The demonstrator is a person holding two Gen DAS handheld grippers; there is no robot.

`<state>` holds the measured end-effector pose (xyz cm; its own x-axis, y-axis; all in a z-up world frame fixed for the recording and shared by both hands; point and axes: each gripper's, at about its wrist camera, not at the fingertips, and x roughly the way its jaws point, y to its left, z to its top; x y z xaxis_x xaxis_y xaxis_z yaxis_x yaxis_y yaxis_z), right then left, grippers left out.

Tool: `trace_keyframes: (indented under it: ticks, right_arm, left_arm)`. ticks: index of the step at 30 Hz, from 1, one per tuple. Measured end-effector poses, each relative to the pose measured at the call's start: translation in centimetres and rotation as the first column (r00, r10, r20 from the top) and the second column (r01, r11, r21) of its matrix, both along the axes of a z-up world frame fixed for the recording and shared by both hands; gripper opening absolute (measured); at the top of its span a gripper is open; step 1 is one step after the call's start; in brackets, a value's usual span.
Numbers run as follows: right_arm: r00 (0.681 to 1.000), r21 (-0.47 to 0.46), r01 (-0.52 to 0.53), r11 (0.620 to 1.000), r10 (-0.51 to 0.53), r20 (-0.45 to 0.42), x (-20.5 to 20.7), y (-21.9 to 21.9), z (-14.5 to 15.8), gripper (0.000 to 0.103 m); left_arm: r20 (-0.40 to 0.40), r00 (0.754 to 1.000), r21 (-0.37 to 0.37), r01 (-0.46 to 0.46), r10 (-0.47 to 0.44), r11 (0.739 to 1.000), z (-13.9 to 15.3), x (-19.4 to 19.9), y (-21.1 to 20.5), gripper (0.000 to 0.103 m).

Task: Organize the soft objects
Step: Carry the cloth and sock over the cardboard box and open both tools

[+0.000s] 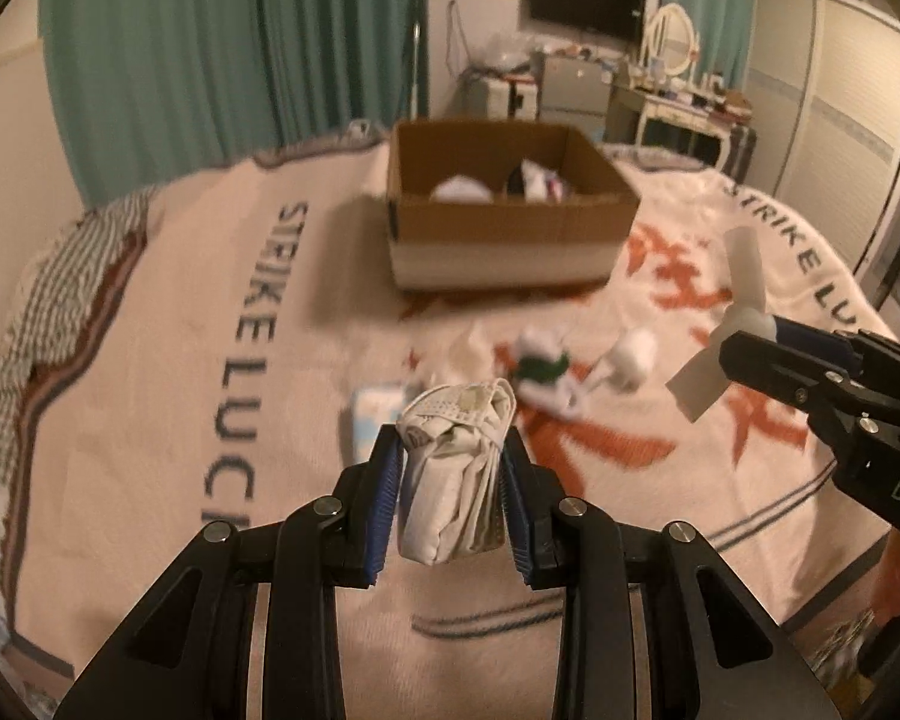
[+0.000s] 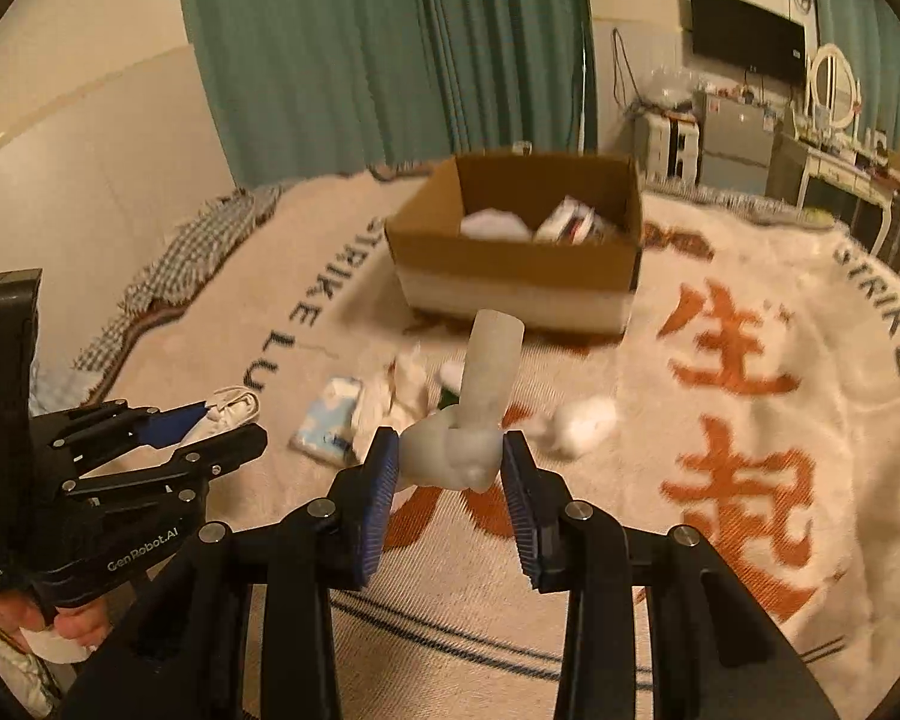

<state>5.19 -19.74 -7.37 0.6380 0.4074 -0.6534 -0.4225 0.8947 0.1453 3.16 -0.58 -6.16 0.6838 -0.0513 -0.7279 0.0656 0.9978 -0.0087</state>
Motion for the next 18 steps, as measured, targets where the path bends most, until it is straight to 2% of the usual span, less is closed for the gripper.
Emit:
trace_keyframes:
  ticks: [3, 8, 13, 18]
  right_arm:
    - [0.999, 0.008, 0.005, 1.000, -0.005, 0.052, 0.6, -1.0, 2.2, 0.035]
    - [0.990, 0.030, 0.017, 0.999, -0.021, 0.137, 2.7, -2.8, 5.7, 0.035]
    - [0.983, 0.067, 0.014, 0.998, -0.026, 0.179, 6.0, -4.0, 7.9, 0.035]
    - [0.980, 0.085, 0.009, 0.996, -0.026, 0.198, 10.5, -4.2, 9.1, 0.035]
  left_arm:
    - [0.060, 0.998, 0.035, -0.013, 0.011, 0.999, 1.7, 1.1, -0.8, 0.031]
    - [0.133, 0.991, 0.045, -0.015, 0.009, 0.999, 4.1, 4.0, -1.7, 0.031]
    - [0.162, 0.987, 0.039, -0.004, -0.002, 0.999, 5.5, 8.2, -2.3, 0.031]
    - [0.210, 0.976, 0.062, 0.051, -0.063, 0.997, 6.1, 13.0, -3.0, 0.031]
